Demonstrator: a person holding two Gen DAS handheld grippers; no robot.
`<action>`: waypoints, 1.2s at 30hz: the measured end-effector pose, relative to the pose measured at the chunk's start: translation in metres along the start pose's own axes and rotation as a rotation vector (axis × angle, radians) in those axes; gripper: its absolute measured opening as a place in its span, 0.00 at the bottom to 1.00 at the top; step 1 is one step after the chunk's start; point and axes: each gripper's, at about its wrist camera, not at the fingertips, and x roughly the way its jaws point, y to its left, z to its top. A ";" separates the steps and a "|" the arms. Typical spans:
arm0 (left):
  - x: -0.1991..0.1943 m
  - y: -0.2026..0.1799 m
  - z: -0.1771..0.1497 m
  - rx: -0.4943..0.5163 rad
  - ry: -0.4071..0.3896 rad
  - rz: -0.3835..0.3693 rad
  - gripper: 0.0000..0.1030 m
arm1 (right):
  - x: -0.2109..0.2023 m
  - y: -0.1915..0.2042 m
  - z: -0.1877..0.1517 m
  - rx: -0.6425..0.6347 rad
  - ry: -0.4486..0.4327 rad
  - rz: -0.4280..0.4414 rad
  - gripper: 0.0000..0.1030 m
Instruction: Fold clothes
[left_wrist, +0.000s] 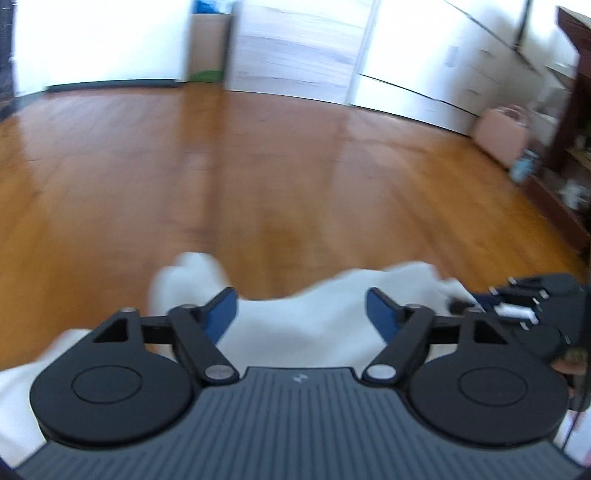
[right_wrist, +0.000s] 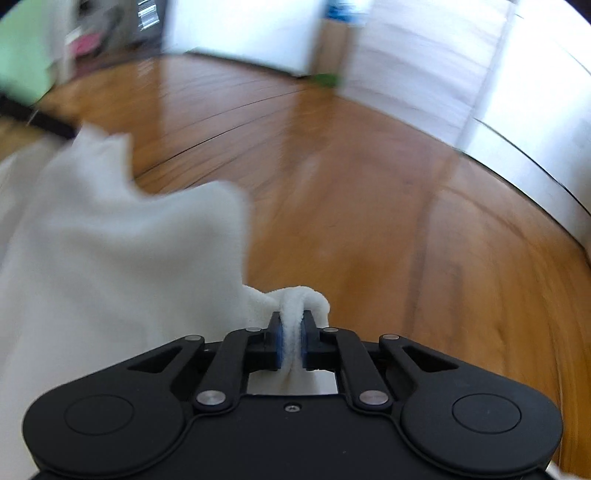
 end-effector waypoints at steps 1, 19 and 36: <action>0.012 -0.012 -0.002 0.026 0.007 -0.012 0.79 | -0.003 -0.009 -0.003 0.054 -0.012 -0.026 0.08; 0.079 -0.055 0.040 0.014 0.030 0.220 0.28 | -0.091 -0.113 -0.033 0.425 -0.083 -0.094 0.55; 0.026 -0.205 -0.063 0.128 0.286 -0.207 0.53 | -0.212 -0.267 -0.227 1.011 0.088 -0.253 0.63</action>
